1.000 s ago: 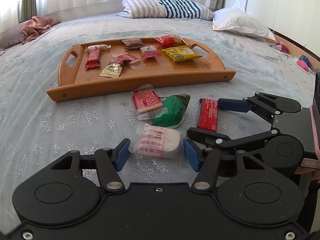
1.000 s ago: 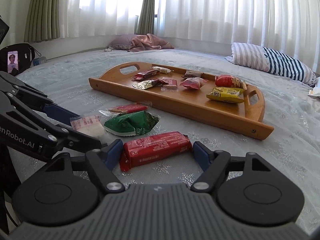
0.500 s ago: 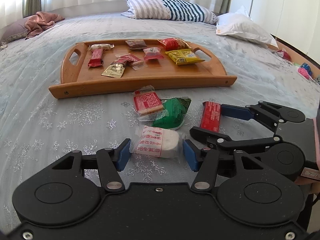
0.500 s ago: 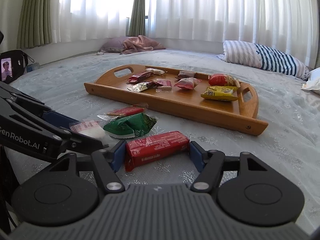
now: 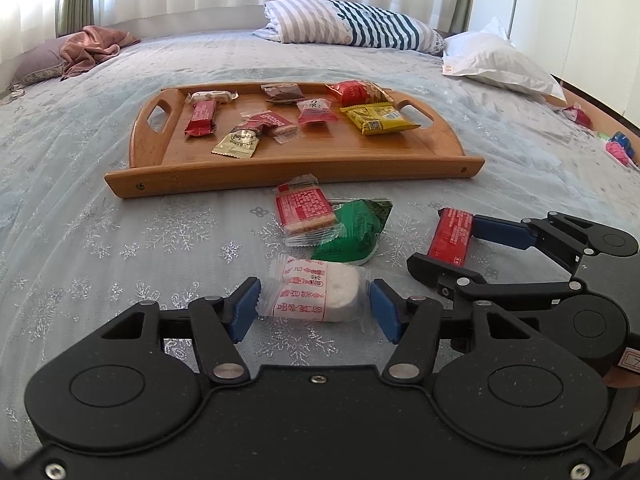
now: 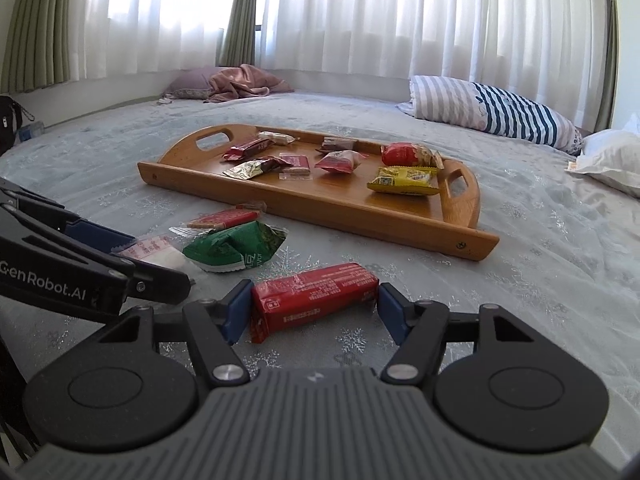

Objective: Organize snacks
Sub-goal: 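Carry the white-pink packet and long red bar over the wooden tray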

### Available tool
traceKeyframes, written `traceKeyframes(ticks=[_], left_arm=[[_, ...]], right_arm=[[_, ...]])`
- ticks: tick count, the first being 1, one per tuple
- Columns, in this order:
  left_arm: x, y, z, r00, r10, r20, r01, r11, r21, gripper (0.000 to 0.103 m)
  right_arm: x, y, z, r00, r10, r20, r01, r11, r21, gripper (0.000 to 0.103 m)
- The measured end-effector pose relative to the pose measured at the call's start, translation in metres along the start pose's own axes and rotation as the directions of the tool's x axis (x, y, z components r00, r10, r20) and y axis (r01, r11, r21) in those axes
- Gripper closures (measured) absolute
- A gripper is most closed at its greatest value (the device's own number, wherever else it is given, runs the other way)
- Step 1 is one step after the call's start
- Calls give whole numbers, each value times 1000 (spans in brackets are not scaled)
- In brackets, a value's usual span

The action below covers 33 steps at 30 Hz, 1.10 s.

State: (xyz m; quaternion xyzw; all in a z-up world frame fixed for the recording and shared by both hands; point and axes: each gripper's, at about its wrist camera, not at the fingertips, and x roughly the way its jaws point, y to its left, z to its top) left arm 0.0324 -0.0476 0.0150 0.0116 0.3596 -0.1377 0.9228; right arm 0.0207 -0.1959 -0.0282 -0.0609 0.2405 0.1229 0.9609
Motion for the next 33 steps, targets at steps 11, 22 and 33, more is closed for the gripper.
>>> traceKeyframes(ticks=[11,22,33], left_arm=[[-11,-3,5,999,27,31,-26,1000,-9,57],[-28,29,31,992,76,103,-67,994,-84,57],[-7,72,84,980,127,155,-104,984,-148,57]], right_arm=[[0,-1,8,998,-56,7,56,998,41,35],[5,-25,35,995,-85,44,79,990,117,35],[43,-52,67,991,-137,-10,136,970,204,34]])
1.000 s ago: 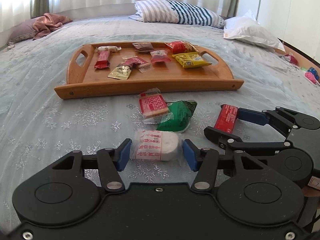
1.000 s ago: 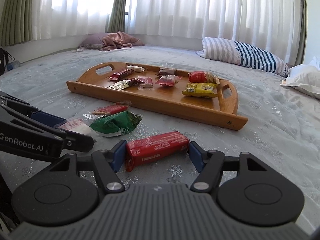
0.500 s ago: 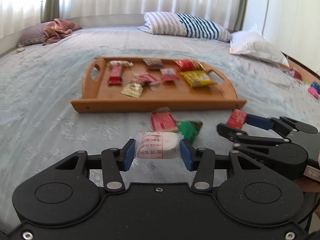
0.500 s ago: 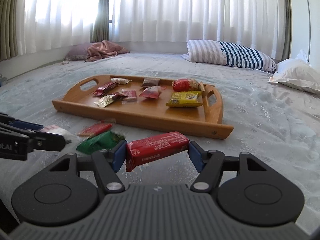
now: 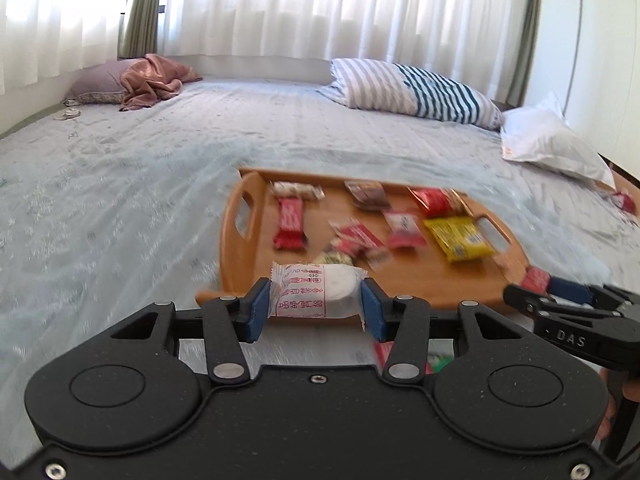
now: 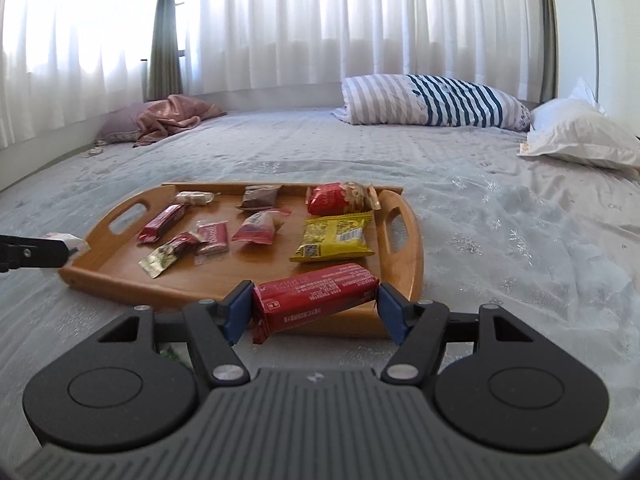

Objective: Organize snacks
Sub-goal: 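Carry the white-pink packet and long red bar over the wooden tray, then lower both snacks onto the tray and open both grippers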

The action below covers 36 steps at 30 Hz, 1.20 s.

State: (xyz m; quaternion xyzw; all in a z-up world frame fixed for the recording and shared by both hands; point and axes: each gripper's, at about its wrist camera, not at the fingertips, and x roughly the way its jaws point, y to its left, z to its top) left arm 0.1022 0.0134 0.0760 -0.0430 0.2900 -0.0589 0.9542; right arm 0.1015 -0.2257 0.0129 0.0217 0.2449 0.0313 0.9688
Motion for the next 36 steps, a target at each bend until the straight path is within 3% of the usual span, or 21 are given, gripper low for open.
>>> traceKeyframes(ticks=[6,18,26,36], left_arm=[[32,12,18,1000,26,-4,-26,999,-27,57],[90,17,17,997,60,-55,-63,997,-52,57],[108,21,16,994,83,-72,-87,994,-62,57],[117,18,13,993,80,-81,-86,994,-64,56]], right_arm=[[28,-15,7,998,-38,-45,43,992,119,34],[55,-11,4,999,-50,-4,50,987,151,34],[65,-14,1,1000,-27,0,27,980,199,34],[71,-11,2,998,-56,-27,60,981,186,33]])
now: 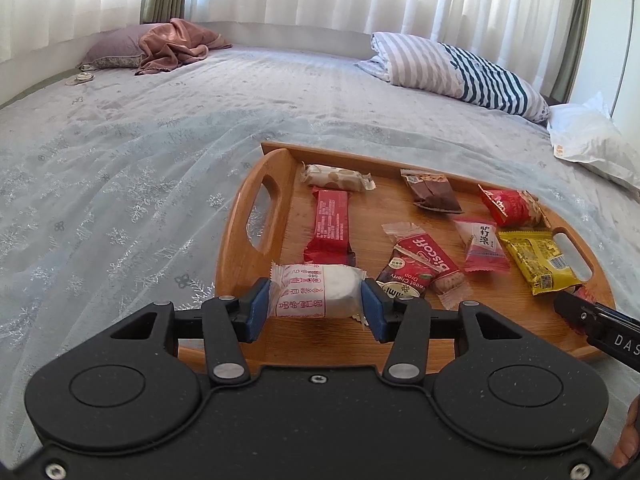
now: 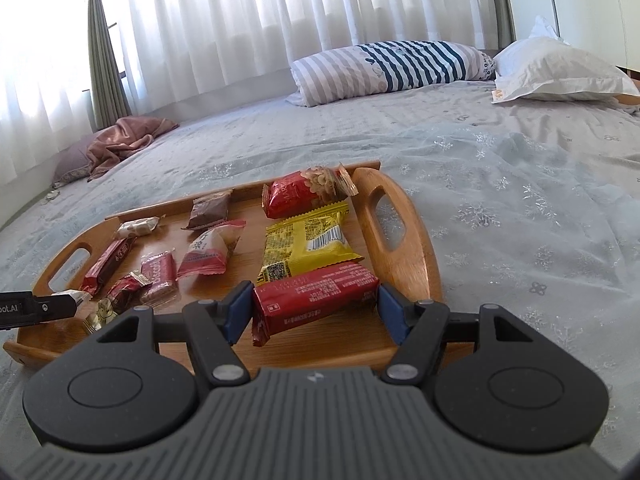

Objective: Organize snacks
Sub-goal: 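Lower both snacks onto the tray and open both grippers, then lift both grippers from the tray back over the remaining snacks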

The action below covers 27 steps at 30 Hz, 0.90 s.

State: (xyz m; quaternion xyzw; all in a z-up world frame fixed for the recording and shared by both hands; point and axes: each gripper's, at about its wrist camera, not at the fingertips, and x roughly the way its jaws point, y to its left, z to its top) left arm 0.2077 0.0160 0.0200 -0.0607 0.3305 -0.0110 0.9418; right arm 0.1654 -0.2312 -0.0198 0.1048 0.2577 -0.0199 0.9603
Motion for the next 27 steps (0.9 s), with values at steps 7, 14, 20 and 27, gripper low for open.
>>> traceKeyframes(ticks=[7,14,20,27], left_arm=[[0,-4,-2,1000,9,7,-9,1000,16,52],[-10,-7,-1,1000,-3,26,2,999,34,29],[-26,-10,-4,999,-7,39,4,998,66,19],[-46,-17,-15,998,-54,12,53,993,110,14]], right_arm=[[3,5,2,1000,-15,-18,14,999,-30,31],[0,7,3,1000,-15,-22,14,999,-45,22],[-12,8,4,1000,-10,1,10,997,-81,14],[-36,14,-3,997,79,0,-78,982,-173,6]])
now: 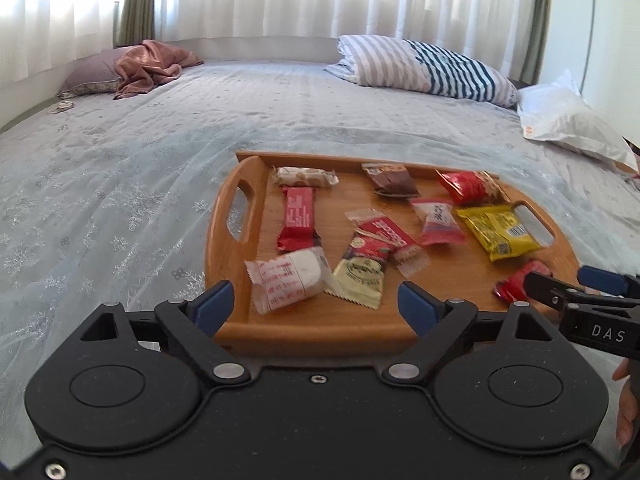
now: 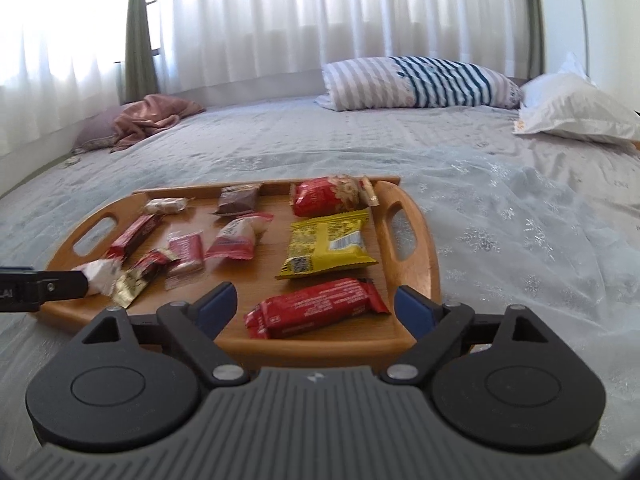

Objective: Organize snacks
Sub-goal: 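Lift both grippers from the tray back over the remaining snacks, then grasp the red-and-white packet with the left gripper while the right gripper grasps the green packet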

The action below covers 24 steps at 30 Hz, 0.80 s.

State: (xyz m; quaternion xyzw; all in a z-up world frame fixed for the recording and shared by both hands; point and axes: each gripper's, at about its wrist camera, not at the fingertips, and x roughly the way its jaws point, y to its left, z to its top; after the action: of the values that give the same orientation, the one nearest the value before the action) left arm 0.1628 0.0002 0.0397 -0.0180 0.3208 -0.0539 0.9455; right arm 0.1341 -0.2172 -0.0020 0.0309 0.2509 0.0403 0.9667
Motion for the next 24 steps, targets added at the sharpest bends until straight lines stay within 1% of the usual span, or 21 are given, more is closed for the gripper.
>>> traceKeyframes(ticks=[1,2,6,9,12,15,20,23,24], left_arm=[[-3,-1,-3,1000,-9,-5,9,1000,8,14],[-6,-3,-5,1000,-18,-11,19,1000,14,14],[-14,-8,-12,997,-58,-49,59,998,20,13],[-17,-11,-17,994,-76,-82,77,997,16,13],[-19,-12,-20,989,-102,-105,104,995,11,13],[-19,-15,-23,984,-126,-130,128,992,9,13],[-14,-26,-26,967,-184,-177,189,982,17,15],[-9,-32,-27,957,-203,-205,209,978,12,26],[-7,-33,-28,955,-210,-210,216,976,5,27]], right_arm=[[-3,2,-2,999,35,-1,-35,999,-23,3],[-6,4,-4,997,73,-1,-73,996,-44,2],[-18,14,-15,982,187,-9,-186,974,-128,0],[-28,22,-22,967,254,-26,-254,947,-196,0],[-36,31,-30,947,315,-68,-322,914,-246,0],[-38,39,-37,934,341,-103,-356,890,-283,0],[-38,50,-45,937,327,-120,-348,880,-322,0],[-39,54,-47,932,339,-127,-362,874,-323,2],[-39,55,-48,930,345,-127,-368,873,-320,3]])
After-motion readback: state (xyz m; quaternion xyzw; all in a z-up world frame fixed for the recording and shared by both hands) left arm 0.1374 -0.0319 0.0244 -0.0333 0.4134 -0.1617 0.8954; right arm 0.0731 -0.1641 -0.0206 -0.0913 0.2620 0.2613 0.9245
